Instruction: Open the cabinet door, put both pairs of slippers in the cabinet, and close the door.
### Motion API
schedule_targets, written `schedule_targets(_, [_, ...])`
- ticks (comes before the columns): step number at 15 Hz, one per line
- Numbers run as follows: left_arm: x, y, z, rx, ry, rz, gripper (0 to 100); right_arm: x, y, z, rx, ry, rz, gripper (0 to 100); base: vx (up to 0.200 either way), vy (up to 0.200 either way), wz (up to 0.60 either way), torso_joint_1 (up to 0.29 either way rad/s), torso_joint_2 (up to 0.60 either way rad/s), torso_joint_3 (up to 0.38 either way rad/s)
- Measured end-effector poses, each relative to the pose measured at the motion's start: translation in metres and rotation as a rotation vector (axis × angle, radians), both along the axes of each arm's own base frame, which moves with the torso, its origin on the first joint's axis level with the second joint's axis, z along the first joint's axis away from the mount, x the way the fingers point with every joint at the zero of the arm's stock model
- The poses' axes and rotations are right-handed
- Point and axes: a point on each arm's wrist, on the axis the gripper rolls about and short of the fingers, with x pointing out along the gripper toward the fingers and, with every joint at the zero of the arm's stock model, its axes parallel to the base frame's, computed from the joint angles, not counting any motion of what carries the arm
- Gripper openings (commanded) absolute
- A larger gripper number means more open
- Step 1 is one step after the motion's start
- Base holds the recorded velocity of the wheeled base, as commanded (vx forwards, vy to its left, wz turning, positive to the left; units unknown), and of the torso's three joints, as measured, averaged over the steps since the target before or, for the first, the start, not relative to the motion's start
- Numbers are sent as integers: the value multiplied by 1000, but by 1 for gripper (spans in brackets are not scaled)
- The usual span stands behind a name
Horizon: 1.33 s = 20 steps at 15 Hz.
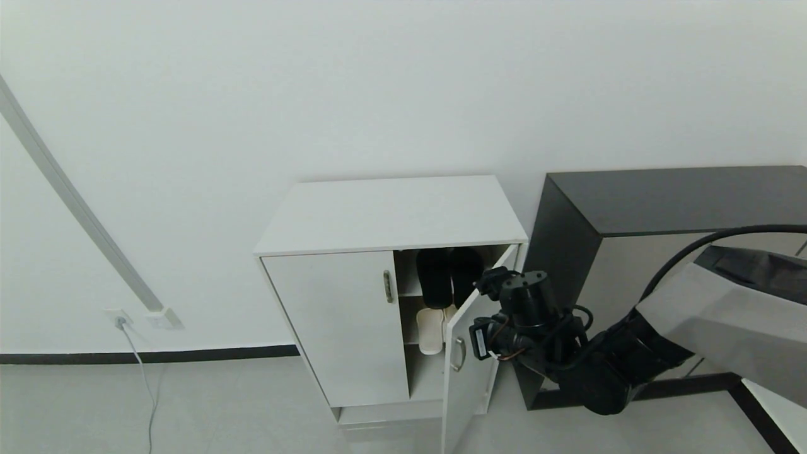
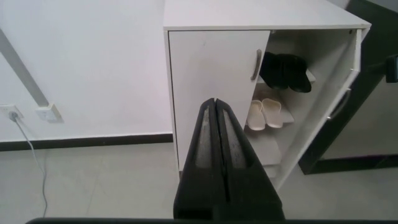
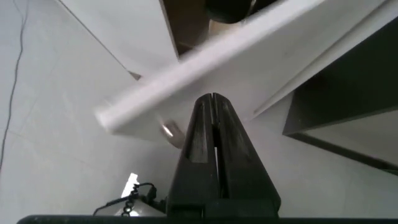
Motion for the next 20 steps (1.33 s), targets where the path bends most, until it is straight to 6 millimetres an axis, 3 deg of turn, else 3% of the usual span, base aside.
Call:
schedule_targets(11, [0,0,0,1,0,0,0,46,12,-20,119,-167,-45,0,0,0,0,0,0,0])
schedule_targets(20, [0,0,0,0,0,1,0,83,13,-18,179,-263,-85,0,0,0,0,0,0,0])
